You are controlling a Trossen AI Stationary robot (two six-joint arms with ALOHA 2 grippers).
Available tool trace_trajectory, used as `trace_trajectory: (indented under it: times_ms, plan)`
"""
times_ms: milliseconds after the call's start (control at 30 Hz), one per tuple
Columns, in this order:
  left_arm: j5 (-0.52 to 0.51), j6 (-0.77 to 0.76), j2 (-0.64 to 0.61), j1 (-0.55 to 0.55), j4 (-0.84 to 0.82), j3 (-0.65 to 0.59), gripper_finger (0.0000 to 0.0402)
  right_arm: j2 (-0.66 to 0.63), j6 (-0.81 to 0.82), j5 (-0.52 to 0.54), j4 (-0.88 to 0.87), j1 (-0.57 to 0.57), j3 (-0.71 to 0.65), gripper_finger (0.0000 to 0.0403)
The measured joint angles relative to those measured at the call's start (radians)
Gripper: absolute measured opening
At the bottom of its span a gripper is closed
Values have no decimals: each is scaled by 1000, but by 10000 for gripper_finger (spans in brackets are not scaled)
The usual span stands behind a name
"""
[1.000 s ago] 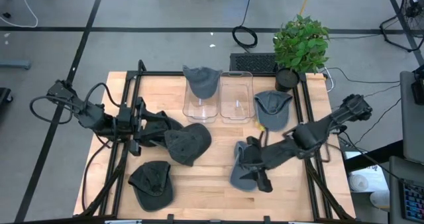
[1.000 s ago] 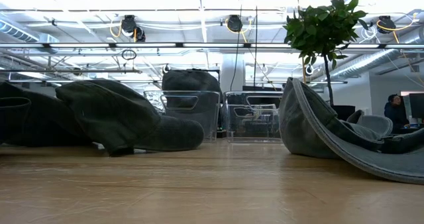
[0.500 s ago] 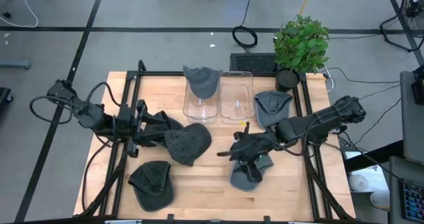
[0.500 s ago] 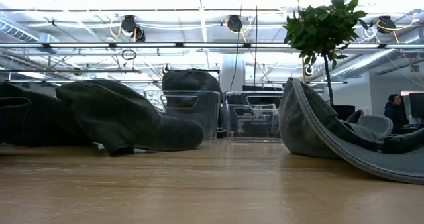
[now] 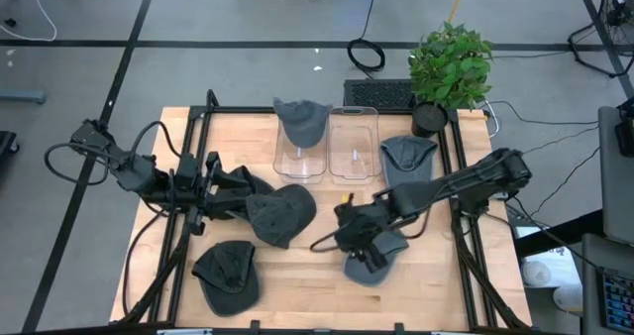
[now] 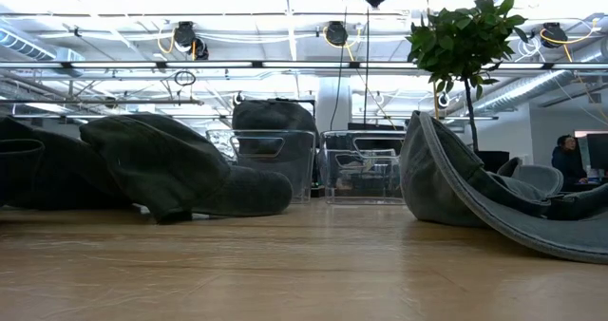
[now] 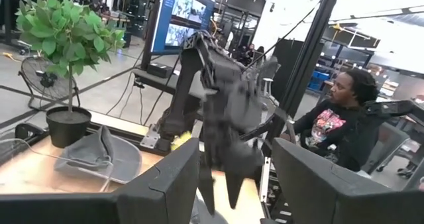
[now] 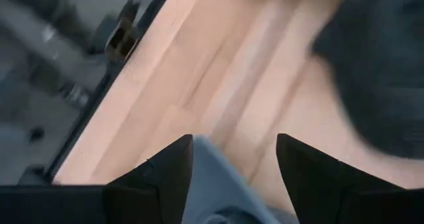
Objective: Pick & Place hat
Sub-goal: Put the bottom gray cap into the left transparent bin
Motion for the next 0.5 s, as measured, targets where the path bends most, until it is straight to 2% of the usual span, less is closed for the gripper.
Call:
trace_trajectory:
  times_ms: [67, 500]
  plan:
    - [0, 18, -2, 0, 0, 0, 200, 28, -38, -27, -7, 2, 0, 205]
    - [0, 69, -4, 0, -1, 0, 200, 147, -266, -6, -82, -9, 0, 205]
